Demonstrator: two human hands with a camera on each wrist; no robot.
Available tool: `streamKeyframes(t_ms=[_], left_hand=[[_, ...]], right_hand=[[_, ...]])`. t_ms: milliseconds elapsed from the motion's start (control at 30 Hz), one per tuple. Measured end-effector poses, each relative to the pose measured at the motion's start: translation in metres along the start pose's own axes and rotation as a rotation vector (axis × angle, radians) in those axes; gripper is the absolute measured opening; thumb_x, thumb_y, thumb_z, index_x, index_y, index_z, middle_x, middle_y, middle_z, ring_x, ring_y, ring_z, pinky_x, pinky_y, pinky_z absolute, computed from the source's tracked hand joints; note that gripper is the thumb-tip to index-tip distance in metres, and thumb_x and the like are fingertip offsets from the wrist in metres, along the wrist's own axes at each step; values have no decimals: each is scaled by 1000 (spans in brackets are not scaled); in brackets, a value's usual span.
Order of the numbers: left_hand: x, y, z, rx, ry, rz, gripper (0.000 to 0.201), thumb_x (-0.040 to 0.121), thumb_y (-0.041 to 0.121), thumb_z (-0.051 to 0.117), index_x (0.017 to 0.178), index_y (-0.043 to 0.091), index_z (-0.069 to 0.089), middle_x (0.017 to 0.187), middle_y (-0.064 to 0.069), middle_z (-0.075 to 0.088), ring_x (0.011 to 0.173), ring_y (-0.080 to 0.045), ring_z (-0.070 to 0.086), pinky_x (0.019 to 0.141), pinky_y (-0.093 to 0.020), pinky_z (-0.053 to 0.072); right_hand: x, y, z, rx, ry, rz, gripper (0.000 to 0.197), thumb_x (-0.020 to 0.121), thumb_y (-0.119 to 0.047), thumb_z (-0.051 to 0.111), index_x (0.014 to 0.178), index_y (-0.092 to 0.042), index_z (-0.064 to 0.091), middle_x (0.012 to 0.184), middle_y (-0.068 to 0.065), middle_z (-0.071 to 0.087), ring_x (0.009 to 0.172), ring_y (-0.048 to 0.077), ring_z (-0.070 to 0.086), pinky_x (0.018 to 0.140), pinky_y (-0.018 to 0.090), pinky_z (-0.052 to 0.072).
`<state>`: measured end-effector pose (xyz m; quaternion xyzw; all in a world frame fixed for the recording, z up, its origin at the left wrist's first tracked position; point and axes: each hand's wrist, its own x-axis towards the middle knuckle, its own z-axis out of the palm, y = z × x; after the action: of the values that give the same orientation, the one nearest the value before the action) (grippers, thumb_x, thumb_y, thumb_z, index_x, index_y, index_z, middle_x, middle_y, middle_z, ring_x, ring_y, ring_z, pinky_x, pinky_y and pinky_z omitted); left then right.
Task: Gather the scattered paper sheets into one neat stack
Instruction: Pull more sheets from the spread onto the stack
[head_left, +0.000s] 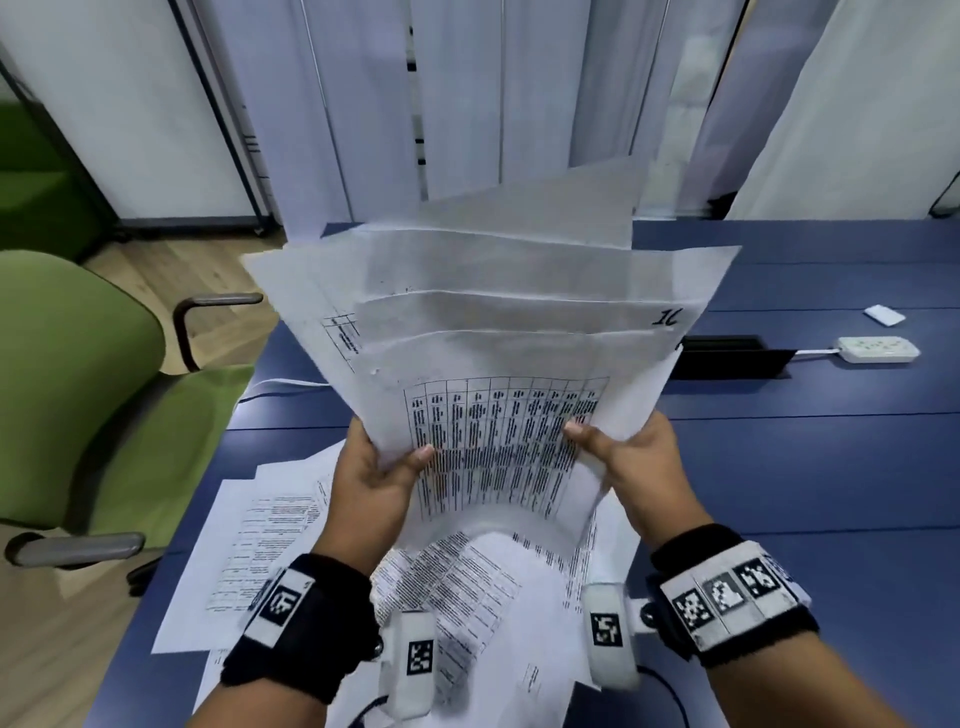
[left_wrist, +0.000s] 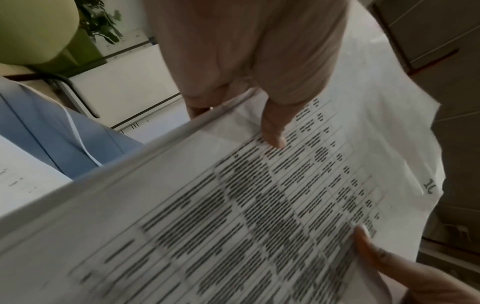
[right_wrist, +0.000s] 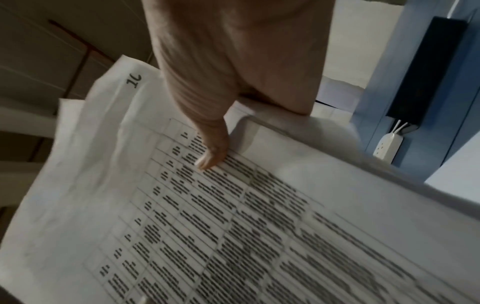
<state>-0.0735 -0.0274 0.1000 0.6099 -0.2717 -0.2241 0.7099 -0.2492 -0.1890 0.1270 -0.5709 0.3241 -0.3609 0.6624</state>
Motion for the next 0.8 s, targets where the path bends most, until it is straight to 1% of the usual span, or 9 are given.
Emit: streamKeyframes(t_ms=[133, 200, 267, 367, 500, 567, 667, 733, 800], left_hand=[[0, 1, -6, -18, -42, 17, 72, 68, 2, 76, 129, 6, 39, 123, -7, 65, 114, -18, 63, 97, -32, 51], [0, 5, -5, -26, -63, 18, 80, 62, 3, 82, 128, 8, 38, 121, -4, 66, 112, -17, 64, 94, -34, 53], [-3, 10, 0, 1, -80, 22, 82, 57, 3, 86, 124, 15, 41, 116, 0, 68, 107, -12, 66, 88, -28, 55], [-2, 15, 3, -33, -63, 31, 79, 55, 4, 82, 120, 18, 41, 114, 2, 67, 103, -10, 67, 84, -24, 55], [5, 10, -4, -108, -79, 25, 92, 54, 19, 93, 127, 4, 40, 116, -10, 67, 106, -22, 66, 83, -26, 55], [3, 8, 3, -101, -137, -15, 105, 46, 31, 95, 130, -2, 41, 117, -16, 67, 108, -29, 66, 83, -30, 55], [4, 9, 9, -125, -141, -23, 106, 48, 26, 95, 132, -6, 40, 122, -23, 63, 111, -33, 63, 87, -38, 54], [9, 9, 3, -137, -78, -18, 106, 46, 28, 95, 129, -7, 40, 116, -23, 64, 103, -26, 66, 84, -33, 55], [11, 4, -3, -69, -50, -48, 91, 42, 27, 93, 117, -2, 49, 99, -11, 71, 88, -14, 69, 75, -25, 56]], right_hand=[[-2, -1, -3, 54, 6, -49, 61, 65, 8, 78, 119, -1, 52, 103, 8, 73, 94, 20, 71, 83, 37, 58], [-2, -1, -5, 54, -21, -83, 80, 57, 1, 84, 128, -6, 46, 116, 8, 69, 106, 22, 67, 89, 37, 55], [-4, -3, -3, 65, -44, -99, 89, 50, -5, 86, 127, -11, 44, 117, 0, 68, 108, 14, 66, 89, 31, 54], [-5, -2, 1, 40, -57, -118, 91, 42, -14, 94, 119, -15, 47, 111, -3, 69, 106, 13, 65, 86, 28, 55], [-6, 11, -4, 25, -79, -34, 92, 41, -27, 96, 120, -13, 51, 110, 5, 71, 107, 23, 66, 89, 38, 55], [-11, 19, -3, -27, -116, 20, 84, 47, -18, 94, 120, -6, 54, 109, 10, 72, 104, 25, 68, 91, 42, 55], [-13, 22, 0, -29, -127, 27, 75, 50, -3, 91, 117, -2, 57, 105, 11, 73, 98, 25, 70, 85, 38, 57], [-13, 22, -5, 5, -92, 25, 61, 51, 4, 86, 108, 0, 63, 99, 11, 75, 90, 21, 72, 77, 30, 58], [-12, 27, -13, 7, -76, 60, 53, 55, 13, 81, 105, 6, 64, 97, 14, 74, 85, 18, 72, 71, 23, 57]])
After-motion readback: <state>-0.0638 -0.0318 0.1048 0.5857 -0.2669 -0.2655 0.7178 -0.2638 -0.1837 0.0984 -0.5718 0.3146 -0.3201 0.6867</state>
